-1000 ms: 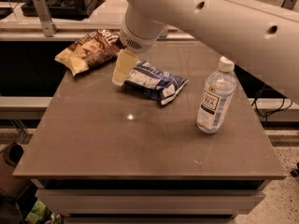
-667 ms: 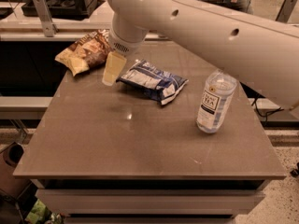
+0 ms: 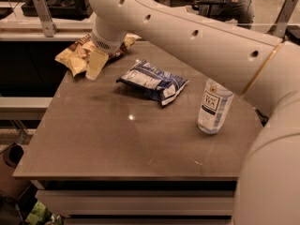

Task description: Pick brown chip bag

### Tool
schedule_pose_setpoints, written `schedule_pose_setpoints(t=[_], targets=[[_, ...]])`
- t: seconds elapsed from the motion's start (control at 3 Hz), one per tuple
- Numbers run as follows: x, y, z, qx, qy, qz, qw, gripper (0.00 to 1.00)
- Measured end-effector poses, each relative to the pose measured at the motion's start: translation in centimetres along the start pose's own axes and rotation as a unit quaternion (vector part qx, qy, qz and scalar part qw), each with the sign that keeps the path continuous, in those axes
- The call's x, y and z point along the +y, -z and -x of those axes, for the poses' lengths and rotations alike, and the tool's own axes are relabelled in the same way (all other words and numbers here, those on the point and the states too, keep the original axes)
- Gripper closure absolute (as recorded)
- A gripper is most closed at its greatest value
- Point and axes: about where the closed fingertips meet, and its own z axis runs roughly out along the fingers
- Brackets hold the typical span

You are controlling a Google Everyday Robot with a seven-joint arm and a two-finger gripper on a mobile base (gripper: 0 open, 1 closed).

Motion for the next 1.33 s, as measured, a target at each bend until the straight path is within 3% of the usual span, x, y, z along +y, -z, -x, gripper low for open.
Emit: schedule_pose_setpoints(t=[0.33,0.67,1.0,1.33], targets=[[-1.2,-2.4,3.0,-0.026,0.021,-0.01,0.9994,0.0],[-1.9,-5.2,4.9,-0.034,0.037,-0.005,0.9988,0.0],[-3.0,-7.2,4.2,-0.013,0.033,-0.006,0.9993,0.0],[-5.0,-8.5,1.7,0.033,0.035,-0.002,0.9988,0.0]])
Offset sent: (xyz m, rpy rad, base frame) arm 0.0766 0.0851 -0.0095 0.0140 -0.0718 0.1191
